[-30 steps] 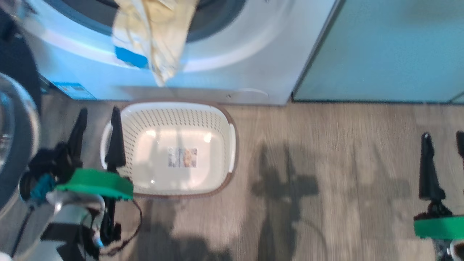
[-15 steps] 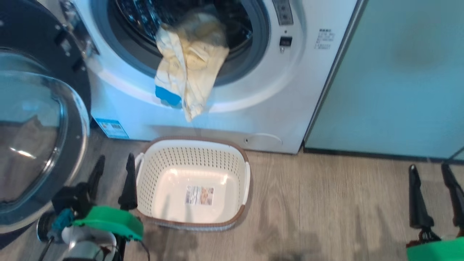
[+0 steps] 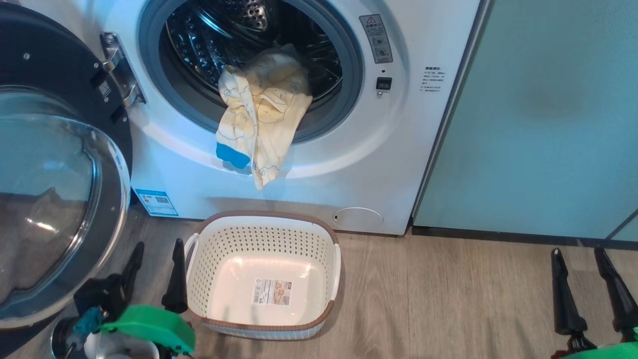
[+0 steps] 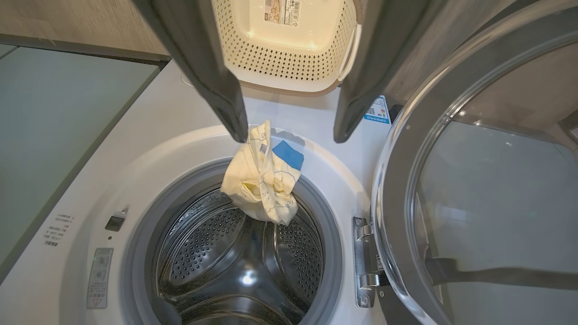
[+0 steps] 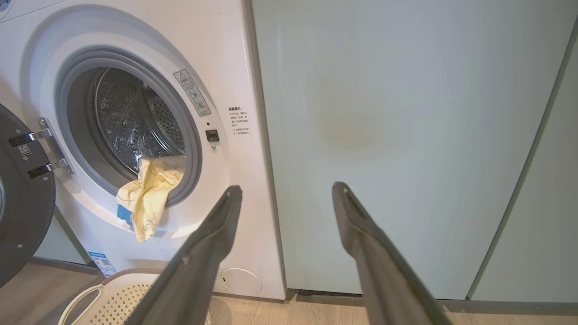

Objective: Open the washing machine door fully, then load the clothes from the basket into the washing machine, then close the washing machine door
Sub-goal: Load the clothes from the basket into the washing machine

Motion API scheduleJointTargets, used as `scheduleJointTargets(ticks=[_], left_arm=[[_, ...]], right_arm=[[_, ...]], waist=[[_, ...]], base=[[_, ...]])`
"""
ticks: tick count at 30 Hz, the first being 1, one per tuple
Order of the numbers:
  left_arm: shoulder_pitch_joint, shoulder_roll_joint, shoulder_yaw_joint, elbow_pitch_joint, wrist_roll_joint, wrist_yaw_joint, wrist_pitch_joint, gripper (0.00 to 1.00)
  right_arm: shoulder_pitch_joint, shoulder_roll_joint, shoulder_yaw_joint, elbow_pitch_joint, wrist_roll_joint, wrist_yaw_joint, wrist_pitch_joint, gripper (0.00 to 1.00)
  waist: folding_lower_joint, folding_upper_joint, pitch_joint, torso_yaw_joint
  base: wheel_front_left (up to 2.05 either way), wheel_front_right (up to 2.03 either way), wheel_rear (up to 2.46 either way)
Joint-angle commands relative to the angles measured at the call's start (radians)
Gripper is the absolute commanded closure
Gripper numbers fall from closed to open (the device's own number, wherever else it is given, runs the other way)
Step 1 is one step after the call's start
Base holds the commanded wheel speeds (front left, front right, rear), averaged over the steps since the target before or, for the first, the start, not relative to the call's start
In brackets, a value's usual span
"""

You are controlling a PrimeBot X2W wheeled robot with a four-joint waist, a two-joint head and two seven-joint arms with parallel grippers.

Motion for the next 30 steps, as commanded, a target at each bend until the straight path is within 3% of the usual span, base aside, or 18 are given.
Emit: scheduleJointTargets(ticks=[1, 19, 30], left_arm=[[-0.041, 0.022, 0.034, -0.035, -0.008, 0.007, 0.002, 0.00], [-0.123, 0.018, -0.002, -0.004, -0.015, -0.008, 0.029, 0.00], [-0.262, 0.023, -0.017, 0.076, -0.025, -0.041, 0.036, 0.00]], right_arm=[[-0.022, -0.017, 0.023, -0.032, 0.001, -0.003, -0.007, 0.00], [-0.057, -0.017, 0.041, -0.047, 0.015, -0.003, -0.007, 0.00], [-0.106, -0.017, 0.048, -0.078, 0.040, -0.003, -0.007, 0.00]], waist=[[0.0001, -0.0001, 0.002, -0.002], [0.0001, -0.0001, 0.085, -0.017], [0.0001, -0.0001, 0.214, -0.049]], base=[[0.00, 0.00, 0.00], [0.00, 0.00, 0.00], [0.00, 0.00, 0.00]])
